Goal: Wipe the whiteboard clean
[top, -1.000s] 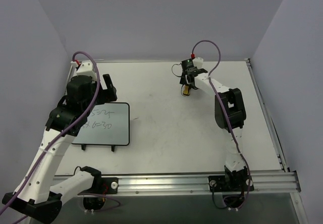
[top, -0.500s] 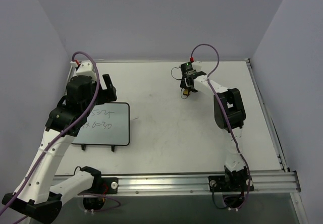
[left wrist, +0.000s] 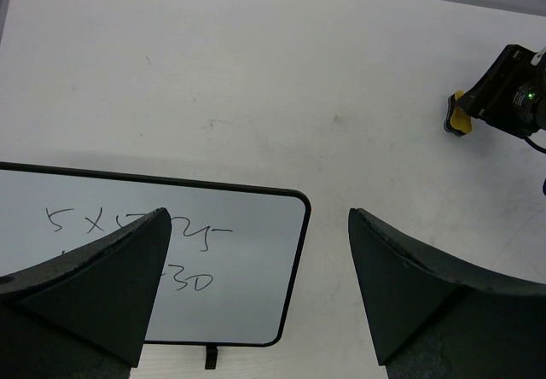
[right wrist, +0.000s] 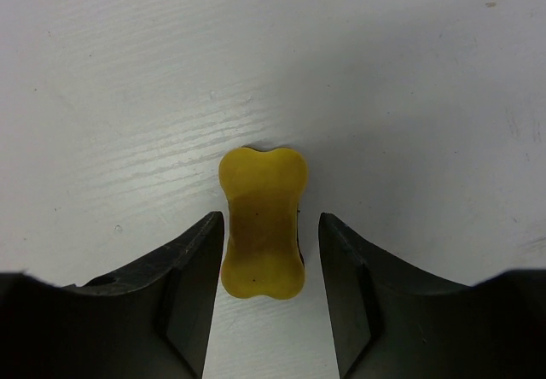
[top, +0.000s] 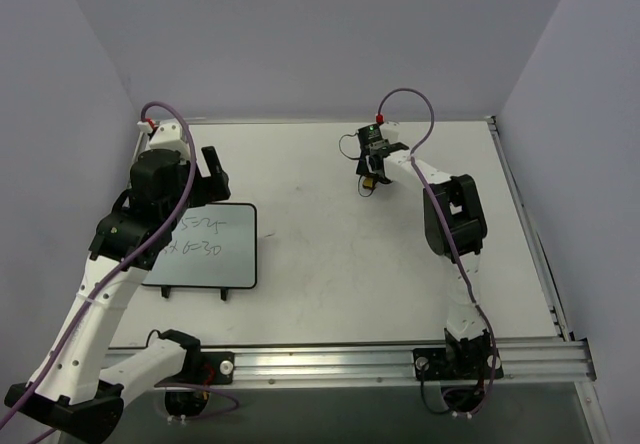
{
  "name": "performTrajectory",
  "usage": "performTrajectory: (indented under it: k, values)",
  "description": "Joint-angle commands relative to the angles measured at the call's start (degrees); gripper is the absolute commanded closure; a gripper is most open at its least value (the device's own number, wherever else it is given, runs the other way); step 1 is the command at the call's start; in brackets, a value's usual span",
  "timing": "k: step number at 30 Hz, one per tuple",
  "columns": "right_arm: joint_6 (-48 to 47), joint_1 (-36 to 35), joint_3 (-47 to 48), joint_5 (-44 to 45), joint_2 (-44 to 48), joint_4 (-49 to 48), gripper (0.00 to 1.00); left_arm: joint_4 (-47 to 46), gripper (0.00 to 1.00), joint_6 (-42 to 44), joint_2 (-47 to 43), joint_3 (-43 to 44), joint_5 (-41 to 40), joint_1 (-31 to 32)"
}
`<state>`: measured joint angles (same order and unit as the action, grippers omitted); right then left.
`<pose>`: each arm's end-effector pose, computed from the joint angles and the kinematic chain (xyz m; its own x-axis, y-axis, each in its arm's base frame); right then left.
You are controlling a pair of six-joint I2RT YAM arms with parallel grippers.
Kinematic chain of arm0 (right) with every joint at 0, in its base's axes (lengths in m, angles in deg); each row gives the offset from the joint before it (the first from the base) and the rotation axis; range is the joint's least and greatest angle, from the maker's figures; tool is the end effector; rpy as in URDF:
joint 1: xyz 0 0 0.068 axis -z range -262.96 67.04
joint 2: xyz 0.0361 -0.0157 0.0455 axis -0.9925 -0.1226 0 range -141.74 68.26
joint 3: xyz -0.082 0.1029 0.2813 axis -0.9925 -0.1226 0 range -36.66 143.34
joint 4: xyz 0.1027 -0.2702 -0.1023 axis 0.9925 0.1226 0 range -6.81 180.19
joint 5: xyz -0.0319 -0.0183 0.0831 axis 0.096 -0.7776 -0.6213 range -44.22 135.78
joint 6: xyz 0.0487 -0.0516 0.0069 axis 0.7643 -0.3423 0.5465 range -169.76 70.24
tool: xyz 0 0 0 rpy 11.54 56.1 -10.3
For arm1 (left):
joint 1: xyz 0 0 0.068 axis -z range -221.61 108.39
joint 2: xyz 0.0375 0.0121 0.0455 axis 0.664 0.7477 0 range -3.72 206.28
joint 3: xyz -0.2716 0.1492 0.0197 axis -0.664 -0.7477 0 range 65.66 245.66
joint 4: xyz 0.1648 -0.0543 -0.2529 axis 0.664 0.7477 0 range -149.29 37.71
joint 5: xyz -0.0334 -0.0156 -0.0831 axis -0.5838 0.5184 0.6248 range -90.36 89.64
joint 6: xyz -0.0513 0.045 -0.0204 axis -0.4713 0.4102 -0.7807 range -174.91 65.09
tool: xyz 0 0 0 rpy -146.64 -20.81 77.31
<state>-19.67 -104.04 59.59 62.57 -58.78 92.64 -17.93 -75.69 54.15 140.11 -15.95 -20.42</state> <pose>0.5509 0.1942 0.1728 -0.5910 0.2866 -0.7540 0.1823 0.9580 0.2212 0.2304 -0.0723 0.4563 -0.4082 -0.2083 -0.8888 -0.0260 0.9759 -0.2168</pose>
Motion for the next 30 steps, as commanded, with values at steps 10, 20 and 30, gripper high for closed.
performTrajectory:
  k: [10, 20, 30]
  values:
    - [0.41, -0.01, 0.43, -0.36, -1.36, 0.13, 0.59, -2.25, 0.06, -0.41, -0.74, -0.45, 1.0, -0.8]
    - [0.15, -0.01, 1.31, -0.45, -2.42, 0.83, 0.62, -2.17, 0.06, -0.41, -0.83, -0.45, 1.09, -0.98]
    - [-0.2, -0.01, 1.49, -0.36, -2.77, 1.0, 0.64, -2.25, 0.06, -0.41, -0.74, -0.54, 1.44, -1.33]
